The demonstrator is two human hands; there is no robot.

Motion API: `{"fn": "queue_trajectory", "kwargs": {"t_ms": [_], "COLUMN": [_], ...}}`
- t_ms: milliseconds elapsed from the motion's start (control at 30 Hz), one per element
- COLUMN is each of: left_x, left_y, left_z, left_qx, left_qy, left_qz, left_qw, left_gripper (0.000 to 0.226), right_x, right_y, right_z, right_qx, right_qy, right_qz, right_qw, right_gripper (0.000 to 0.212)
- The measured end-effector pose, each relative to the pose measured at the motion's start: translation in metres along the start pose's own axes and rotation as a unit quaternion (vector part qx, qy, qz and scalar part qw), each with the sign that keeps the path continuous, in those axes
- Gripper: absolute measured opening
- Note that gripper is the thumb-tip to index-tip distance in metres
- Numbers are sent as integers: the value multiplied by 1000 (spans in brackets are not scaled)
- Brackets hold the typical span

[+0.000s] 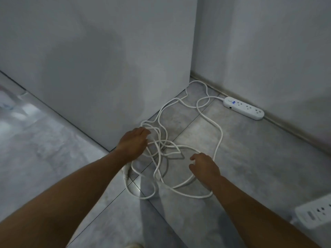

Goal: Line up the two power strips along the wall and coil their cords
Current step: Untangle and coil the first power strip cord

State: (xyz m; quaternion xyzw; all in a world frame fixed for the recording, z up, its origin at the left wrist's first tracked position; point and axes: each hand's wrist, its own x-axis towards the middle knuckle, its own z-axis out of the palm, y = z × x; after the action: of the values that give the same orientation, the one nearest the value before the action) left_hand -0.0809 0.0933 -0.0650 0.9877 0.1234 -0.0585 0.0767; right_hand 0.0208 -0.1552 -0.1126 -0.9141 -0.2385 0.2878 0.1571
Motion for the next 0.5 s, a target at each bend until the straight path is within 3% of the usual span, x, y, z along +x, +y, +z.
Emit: {"fn": "queue_trajectory", "kwargs": {"t_ms": [67,200,333,500], "left_x": [-10,-37,-57,-65], "left_y": [-12,-34,-51,-53], "left_z": [4,19,29,45], "left_qx": [-29,-33,-56,-78], "left_qy": [-9,-41,-73,-184], "left_qz": [-70,-86,-167,-250], "left_qw": [997,995,982,947], "left_gripper": [35,29,21,55], "right_x": [4,11,13,2], "right_y": [-7,-28,-50,-72], "right_z": [3,14,27,37], "right_qx": [8,10,1,8], "right_qy": [-2,22,34,66], "right_qz": [-8,-16,-54,-88], "right_qw": [1000,1000,998,994], "right_gripper": [37,30,22,13]}}
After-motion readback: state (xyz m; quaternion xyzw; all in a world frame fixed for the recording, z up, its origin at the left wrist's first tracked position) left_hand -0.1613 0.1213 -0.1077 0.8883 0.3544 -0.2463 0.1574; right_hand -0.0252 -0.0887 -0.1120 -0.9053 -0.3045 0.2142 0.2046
